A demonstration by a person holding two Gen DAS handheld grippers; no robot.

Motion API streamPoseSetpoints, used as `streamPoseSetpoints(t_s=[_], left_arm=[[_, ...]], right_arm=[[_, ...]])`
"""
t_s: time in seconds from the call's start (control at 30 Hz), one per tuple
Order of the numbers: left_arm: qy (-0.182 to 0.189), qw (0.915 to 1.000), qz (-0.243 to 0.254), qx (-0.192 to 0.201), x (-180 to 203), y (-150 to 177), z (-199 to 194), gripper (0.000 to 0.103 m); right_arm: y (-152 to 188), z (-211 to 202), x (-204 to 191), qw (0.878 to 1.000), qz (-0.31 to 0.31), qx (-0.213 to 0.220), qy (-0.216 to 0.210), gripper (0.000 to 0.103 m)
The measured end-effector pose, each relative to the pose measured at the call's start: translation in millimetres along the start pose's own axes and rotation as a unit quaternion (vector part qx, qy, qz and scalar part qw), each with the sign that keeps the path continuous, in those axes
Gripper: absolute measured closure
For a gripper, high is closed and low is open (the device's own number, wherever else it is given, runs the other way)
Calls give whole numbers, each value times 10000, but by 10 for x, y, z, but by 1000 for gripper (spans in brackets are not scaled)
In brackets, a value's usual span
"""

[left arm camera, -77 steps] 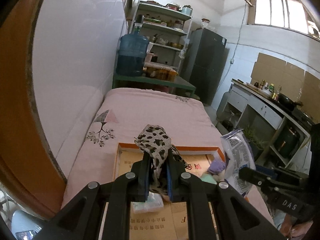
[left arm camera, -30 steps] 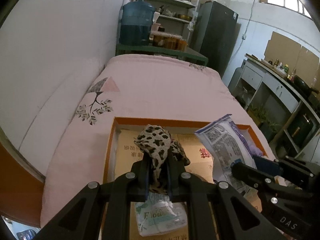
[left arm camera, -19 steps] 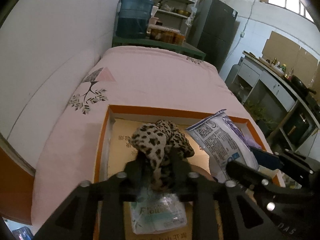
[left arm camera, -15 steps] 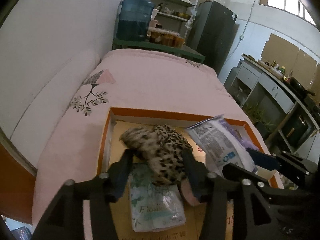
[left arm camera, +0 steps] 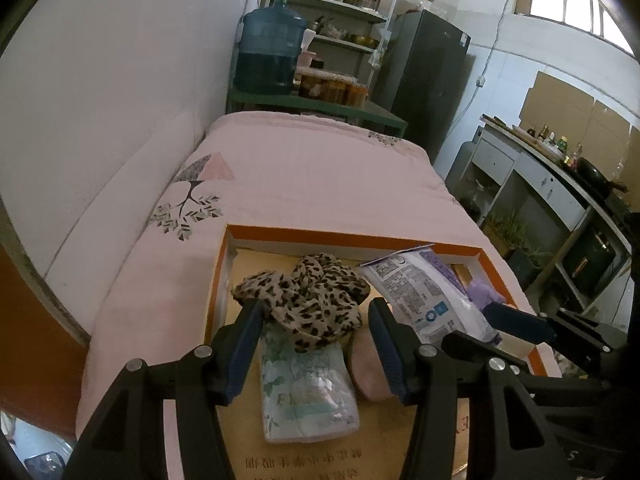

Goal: Organize soft objects
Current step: 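Lower scrunchie and snack bag into the box lid and open both tools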

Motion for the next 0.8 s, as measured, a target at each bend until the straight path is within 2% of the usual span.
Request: streamPoseSetpoints(t_s=[0.23, 0.8], left_arm=[[50, 9999, 74, 119, 56, 3, -155, 44], [9, 9989, 252, 383, 183, 105, -593, 44]], right_arm=[[27, -110, -10, 9999, 78, 61, -13, 47], [133, -510, -75, 9992, 228, 315, -50, 47]])
Point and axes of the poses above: each gripper's, at about its wrist camera, not at the fingertips, and z roughly the way its jaws point, x to its right, y to its underside, the point moved 7 cm from there along z, roughly the way its jaws point, and after that the axes turned 7 degrees about -z, right-handed, at the moved point
